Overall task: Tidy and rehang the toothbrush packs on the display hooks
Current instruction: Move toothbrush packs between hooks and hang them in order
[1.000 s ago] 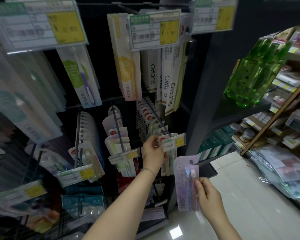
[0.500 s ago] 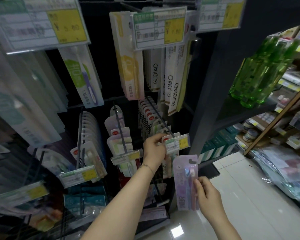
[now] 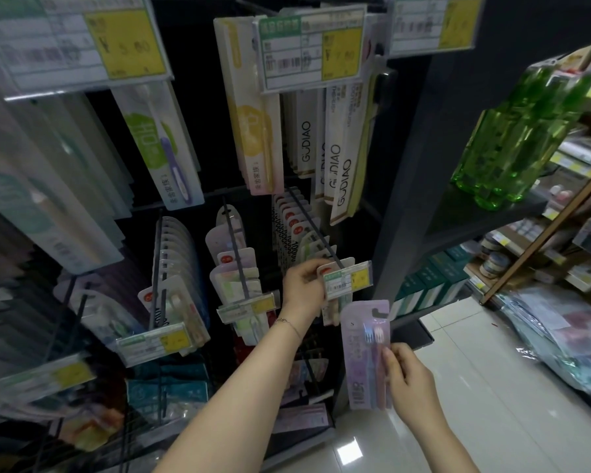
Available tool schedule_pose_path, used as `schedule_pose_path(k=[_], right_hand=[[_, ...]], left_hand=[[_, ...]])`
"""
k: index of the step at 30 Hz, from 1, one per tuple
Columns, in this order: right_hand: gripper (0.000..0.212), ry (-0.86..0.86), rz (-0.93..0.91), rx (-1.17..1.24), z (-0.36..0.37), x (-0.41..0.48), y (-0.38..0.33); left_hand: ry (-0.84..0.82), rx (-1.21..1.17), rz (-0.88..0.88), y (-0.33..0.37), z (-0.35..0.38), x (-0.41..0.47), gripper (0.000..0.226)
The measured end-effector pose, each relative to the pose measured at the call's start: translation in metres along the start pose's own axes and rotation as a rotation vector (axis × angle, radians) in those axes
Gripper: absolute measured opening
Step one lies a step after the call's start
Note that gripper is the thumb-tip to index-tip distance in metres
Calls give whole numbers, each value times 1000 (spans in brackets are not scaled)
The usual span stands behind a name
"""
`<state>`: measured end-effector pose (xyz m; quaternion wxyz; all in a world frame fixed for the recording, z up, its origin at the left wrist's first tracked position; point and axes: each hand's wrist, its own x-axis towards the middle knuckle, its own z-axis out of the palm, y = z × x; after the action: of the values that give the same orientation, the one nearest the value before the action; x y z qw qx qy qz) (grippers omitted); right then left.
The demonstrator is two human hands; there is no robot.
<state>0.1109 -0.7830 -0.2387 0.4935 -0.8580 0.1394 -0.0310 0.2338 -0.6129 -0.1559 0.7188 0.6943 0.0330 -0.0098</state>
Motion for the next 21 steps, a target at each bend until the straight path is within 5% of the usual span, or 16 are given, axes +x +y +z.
schedule_pose_path(k=[8,15,21], right_hand=[[16,-17,13,5,1,-1,2],[18,-14,1,3,2,0,2],[17,-15,-11,-1,4,2,-2]], left_hand=[[107,-124,38,-9,-1,-4,6],[262,30,29,-12,4,7,13],[185,115,49,-24,0,-8,24]])
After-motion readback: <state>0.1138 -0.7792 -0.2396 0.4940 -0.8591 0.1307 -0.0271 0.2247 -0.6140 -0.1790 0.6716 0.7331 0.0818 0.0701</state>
